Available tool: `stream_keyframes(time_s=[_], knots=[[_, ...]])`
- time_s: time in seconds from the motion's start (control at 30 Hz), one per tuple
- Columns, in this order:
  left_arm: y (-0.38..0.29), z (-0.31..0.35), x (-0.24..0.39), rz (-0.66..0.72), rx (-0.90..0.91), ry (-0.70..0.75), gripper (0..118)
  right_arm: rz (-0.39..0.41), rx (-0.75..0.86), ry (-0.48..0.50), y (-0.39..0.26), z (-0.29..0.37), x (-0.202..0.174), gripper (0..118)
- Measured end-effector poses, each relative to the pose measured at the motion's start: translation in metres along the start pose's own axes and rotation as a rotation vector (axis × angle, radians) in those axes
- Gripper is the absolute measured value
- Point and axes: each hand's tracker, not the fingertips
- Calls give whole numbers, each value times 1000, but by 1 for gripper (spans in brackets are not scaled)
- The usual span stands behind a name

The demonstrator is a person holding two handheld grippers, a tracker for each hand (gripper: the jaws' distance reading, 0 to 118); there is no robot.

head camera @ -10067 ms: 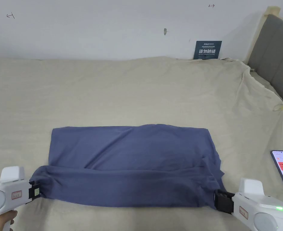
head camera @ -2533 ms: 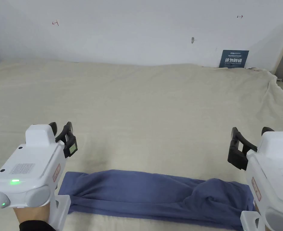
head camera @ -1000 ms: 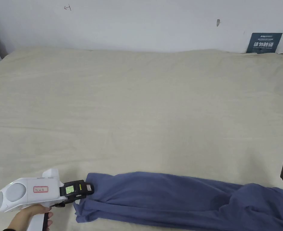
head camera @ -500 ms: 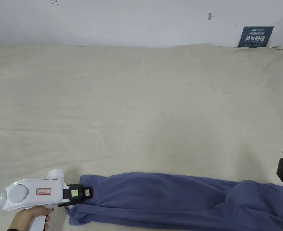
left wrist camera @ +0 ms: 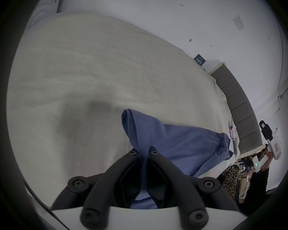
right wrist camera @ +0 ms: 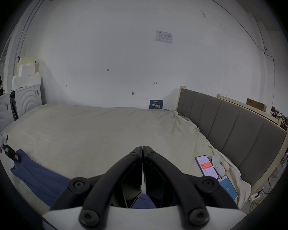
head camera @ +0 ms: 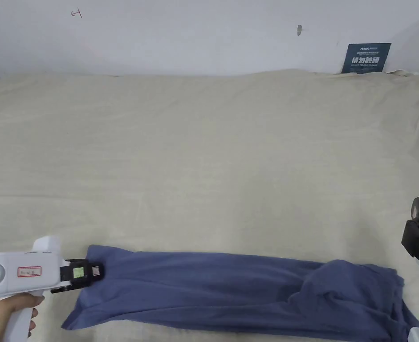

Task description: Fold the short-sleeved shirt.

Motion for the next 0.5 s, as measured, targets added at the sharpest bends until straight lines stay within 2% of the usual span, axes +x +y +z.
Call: stream_keyframes(time_s=[0.17,0.33,0.5], knots=[[1,17,7,29,7,59,4,-18,12,14,0,7,5,0],[3,22,65,26,5,136,4,-18,24,28,0,13,9,0],[0,18,132,-68,-8,98,4,-34,36,41,1,17,17,0]])
